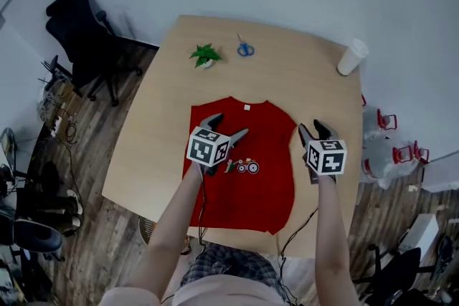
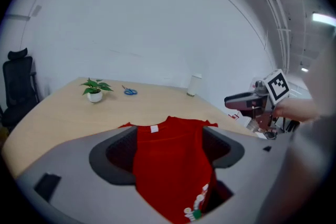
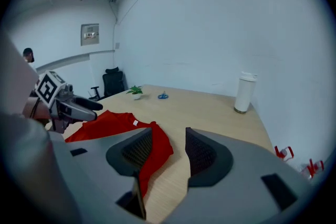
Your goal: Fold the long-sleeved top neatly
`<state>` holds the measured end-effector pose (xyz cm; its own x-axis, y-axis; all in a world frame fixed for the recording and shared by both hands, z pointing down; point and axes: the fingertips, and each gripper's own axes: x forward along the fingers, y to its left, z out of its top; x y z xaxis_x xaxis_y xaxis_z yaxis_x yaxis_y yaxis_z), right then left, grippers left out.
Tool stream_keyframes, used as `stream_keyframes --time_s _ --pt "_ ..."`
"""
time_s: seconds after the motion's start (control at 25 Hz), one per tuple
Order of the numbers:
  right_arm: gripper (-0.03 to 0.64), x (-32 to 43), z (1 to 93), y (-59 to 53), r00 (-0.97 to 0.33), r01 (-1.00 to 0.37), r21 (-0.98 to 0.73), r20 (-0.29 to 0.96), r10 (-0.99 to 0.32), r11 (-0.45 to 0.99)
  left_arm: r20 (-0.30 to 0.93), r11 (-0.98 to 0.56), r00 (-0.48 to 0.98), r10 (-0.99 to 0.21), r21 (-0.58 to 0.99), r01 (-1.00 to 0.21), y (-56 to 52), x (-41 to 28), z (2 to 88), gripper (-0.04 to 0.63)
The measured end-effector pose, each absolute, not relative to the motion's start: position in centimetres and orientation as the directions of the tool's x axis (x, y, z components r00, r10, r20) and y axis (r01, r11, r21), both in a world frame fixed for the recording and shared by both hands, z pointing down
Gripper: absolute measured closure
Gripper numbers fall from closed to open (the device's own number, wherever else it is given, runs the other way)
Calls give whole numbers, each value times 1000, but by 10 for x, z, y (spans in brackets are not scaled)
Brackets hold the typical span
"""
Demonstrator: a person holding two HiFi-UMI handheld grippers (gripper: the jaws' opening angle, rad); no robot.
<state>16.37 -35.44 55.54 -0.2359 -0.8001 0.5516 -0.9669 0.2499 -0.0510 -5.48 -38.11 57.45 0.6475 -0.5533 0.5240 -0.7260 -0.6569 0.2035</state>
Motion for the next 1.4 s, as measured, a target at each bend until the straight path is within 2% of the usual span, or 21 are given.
stream_keyframes --time_s 0.32,0.52,0.68,0.88,1.0,1.2,1.32,1.4 --pt "407 110 568 -407 -401 -819 71 640 -656 570 662 -779 613 -432 68 -623 -439 -90 591 212" --pt "407 84 591 -436 -432 -694 136 707 -560 707 741 -843 575 -346 24 -537 -471 -94 610 232" --pt "410 68 615 -452 -446 -602 147 754 -483 785 797 -875 547 -256 50 -482 -484 -95 637 264" --pt "411 55 648 -458 -433 -513 137 811 -394 847 841 -901 513 -170 78 -427 -492 -89 663 265" --pt "413 55 661 -460 -409 -490 126 840 -356 863 854 -902 499 -144 95 -422 -498 -87 672 298" --pt "422 60 675 -462 -371 -495 99 875 -312 863 879 -917 467 -93 107 -385 -494 -85 686 350" --pt "428 60 680 -459 -366 -503 56 890 -271 862 878 -915 471 -89 114 -386 -493 -85 686 360" --pt "453 59 684 -457 -377 -514 22 892 -249 857 877 -918 471 -90 111 -382 -491 -84 686 381"
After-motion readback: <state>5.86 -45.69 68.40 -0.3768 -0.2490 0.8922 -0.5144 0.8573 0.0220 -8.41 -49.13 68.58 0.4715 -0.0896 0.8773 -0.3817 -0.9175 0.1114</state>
